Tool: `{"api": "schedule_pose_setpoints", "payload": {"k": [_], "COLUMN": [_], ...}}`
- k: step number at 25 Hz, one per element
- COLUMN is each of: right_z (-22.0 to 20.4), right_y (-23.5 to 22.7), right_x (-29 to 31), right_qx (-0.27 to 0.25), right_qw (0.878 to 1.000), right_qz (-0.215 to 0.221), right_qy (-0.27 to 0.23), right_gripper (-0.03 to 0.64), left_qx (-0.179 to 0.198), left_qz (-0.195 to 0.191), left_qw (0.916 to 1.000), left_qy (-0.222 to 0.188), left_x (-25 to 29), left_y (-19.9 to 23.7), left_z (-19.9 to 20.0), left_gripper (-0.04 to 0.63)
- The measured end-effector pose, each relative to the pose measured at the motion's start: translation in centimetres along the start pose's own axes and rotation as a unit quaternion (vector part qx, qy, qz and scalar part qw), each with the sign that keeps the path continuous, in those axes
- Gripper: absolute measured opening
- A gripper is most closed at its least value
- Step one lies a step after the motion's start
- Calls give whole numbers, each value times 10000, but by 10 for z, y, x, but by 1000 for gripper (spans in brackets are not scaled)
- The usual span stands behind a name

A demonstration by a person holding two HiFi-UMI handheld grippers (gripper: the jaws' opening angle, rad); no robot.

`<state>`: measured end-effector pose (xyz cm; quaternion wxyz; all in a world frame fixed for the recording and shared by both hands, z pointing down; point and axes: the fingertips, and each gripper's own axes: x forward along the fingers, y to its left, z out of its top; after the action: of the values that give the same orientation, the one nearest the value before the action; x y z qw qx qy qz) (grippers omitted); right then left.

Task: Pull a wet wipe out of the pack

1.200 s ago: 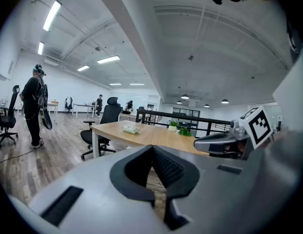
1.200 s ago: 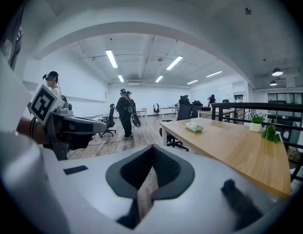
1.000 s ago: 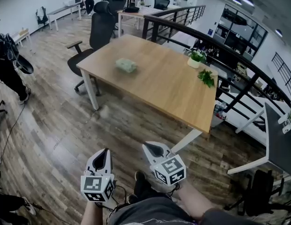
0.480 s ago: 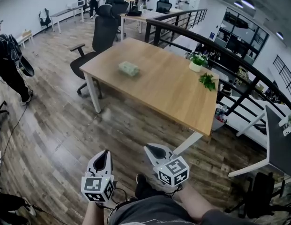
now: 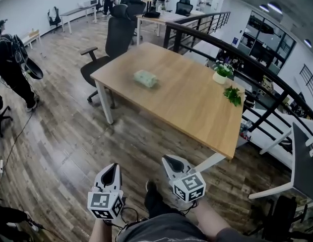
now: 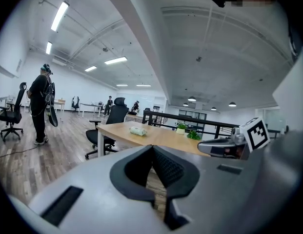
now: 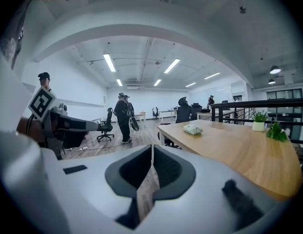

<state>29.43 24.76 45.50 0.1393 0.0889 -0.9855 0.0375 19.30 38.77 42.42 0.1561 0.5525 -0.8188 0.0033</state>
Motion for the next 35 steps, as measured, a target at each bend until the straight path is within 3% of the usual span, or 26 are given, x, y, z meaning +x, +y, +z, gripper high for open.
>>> {"api": "schedule_pose_setpoints", "payload": {"k": [9, 19, 24, 35], "right_z": [23, 50, 50, 54], "right_y": [-60, -143, -177, -204], "right_x": [101, 160, 185, 217], "right_qx": [-173, -45, -318, -344], "right_qw": [9992, 9998, 9994, 9991], "right_qz": [321, 163, 21, 125], "right_qy": [163, 102, 162, 206], "right_gripper": [25, 25, 25, 25], "left_qx": [192, 260, 208, -34], "left_qz": [105, 109, 74, -89], "left_qw": [9997, 9993, 9996, 9999], "left_qy": [96, 232, 193, 115], "left_x": [102, 196, 238, 280], "left_y": [34, 49, 55, 56], "left_z": [35, 61, 69, 84], "left_gripper": [14, 12, 14, 14]}}
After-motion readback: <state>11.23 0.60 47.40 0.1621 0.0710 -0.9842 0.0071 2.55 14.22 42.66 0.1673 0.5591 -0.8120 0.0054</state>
